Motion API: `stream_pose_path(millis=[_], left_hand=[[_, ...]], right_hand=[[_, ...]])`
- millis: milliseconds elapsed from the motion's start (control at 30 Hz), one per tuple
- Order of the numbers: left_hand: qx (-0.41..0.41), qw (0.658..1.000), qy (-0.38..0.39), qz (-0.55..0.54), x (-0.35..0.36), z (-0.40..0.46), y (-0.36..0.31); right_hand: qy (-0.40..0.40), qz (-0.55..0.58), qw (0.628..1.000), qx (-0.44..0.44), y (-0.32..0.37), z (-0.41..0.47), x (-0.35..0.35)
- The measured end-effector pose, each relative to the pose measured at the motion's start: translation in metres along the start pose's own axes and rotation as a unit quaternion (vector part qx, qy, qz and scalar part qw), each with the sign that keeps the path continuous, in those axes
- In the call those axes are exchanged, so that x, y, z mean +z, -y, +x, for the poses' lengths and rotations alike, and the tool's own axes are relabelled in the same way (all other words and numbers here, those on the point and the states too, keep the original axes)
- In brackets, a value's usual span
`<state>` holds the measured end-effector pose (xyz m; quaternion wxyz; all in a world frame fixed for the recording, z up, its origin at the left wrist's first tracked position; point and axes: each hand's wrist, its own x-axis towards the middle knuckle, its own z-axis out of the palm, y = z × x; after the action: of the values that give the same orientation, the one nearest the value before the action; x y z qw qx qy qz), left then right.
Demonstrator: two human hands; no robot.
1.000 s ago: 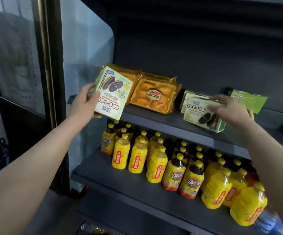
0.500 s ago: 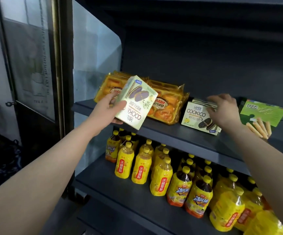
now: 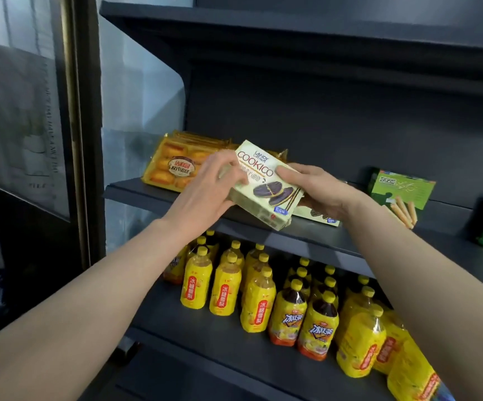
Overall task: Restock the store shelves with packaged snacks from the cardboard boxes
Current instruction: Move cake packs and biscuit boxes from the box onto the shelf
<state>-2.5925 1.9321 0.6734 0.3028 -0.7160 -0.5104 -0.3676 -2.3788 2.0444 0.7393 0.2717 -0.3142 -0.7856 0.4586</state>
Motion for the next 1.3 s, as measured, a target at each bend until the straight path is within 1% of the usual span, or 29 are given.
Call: stream_pose_path(millis=[67, 133, 233, 333, 400, 467, 500, 600, 667, 700, 733, 800, 833, 1000, 1067, 1167, 1300], left_hand=[[-0.067, 0.998, -0.014, -0.005, 0.0, -0.003, 0.005], [-0.127, 0.992, -0.02, -0.015, -0.004, -0.007, 0.013], [-0.172, 0.985, -0.024, -0.025, -0.008, -0.01, 0.022], [-0.177, 0.984, -0.009, -0.015, -0.007, -0.009, 0.025], [-0.169, 0.986, 0.006, -0.006, -0.002, -0.008, 0.026], [-0.165, 0.986, 0.017, -0.006, 0.005, -0.006, 0.026], [-0.164, 0.986, 0.026, -0.009, 0.01, -0.005, 0.025], [-0.152, 0.986, 0.066, -0.025, 0.029, 0.004, 0.021], [-0.151, 0.983, 0.097, -0.04, 0.044, 0.01, 0.017], [-0.152, 0.981, 0.11, -0.046, 0.051, 0.013, 0.015], [-0.152, 0.979, 0.123, -0.05, 0.057, 0.016, 0.014], [-0.156, 0.976, 0.142, -0.047, 0.069, 0.022, 0.013], [-0.16, 0.975, 0.151, -0.043, 0.075, 0.025, 0.014], [-0.185, 0.965, 0.181, -0.032, 0.095, 0.036, 0.019], [-0.193, 0.963, 0.188, -0.029, 0.1, 0.037, 0.018], [-0.198, 0.961, 0.188, -0.027, 0.103, 0.036, 0.017], [-0.206, 0.963, 0.173, -0.032, 0.094, 0.029, 0.018]], right_hand=[[-0.01, 0.001, 1.0, -0.024, -0.001, -0.006, -0.003], [-0.02, -0.013, 0.999, -0.031, -0.004, -0.011, -0.007], [-0.039, -0.013, 0.999, -0.032, -0.008, -0.018, -0.015], [-0.094, -0.054, 0.993, -0.04, -0.013, -0.022, -0.032], [-0.155, -0.122, 0.979, -0.057, -0.017, -0.026, -0.054], [-0.204, -0.174, 0.962, -0.047, -0.024, -0.028, -0.083], [-0.207, -0.19, 0.959, -0.03, -0.028, -0.031, -0.095], [-0.151, -0.227, 0.962, 0.032, -0.041, -0.038, -0.113], [-0.131, -0.273, 0.952, 0.05, -0.055, -0.036, -0.115], [-0.135, -0.32, 0.936, 0.055, -0.062, -0.033, -0.115], [-0.152, -0.387, 0.908, 0.054, -0.069, -0.028, -0.116], [-0.182, -0.523, 0.832, 0.042, -0.081, -0.016, -0.118], [-0.185, -0.558, 0.808, 0.036, -0.085, -0.013, -0.116], [-0.207, -0.641, 0.739, -0.005, -0.099, 0.0, -0.105], [-0.221, -0.649, 0.728, -0.012, -0.102, 0.0, -0.1], [-0.231, -0.647, 0.726, -0.015, -0.102, 0.001, -0.096], [-0.243, -0.645, 0.723, -0.049, -0.097, 0.001, -0.089]])
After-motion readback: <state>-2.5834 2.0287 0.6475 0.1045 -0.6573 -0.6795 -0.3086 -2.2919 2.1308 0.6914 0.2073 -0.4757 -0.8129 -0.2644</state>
